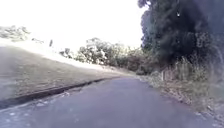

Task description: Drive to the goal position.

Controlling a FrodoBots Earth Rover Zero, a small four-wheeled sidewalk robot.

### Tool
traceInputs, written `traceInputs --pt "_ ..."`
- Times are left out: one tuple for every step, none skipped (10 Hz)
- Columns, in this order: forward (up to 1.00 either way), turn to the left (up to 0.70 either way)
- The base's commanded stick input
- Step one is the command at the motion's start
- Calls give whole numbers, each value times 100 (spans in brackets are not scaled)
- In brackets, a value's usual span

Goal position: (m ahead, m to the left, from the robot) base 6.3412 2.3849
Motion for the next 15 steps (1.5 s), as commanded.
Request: traceInputs --pt "70 0" --pt "70 0" --pt "70 0" --pt "70 0" --pt "70 0" --pt "70 0" --pt "70 0" --pt "70 0" --pt "70 0" --pt "70 5" --pt "70 11" --pt "70 14" --pt "70 14" --pt "70 0" --pt "70 0"
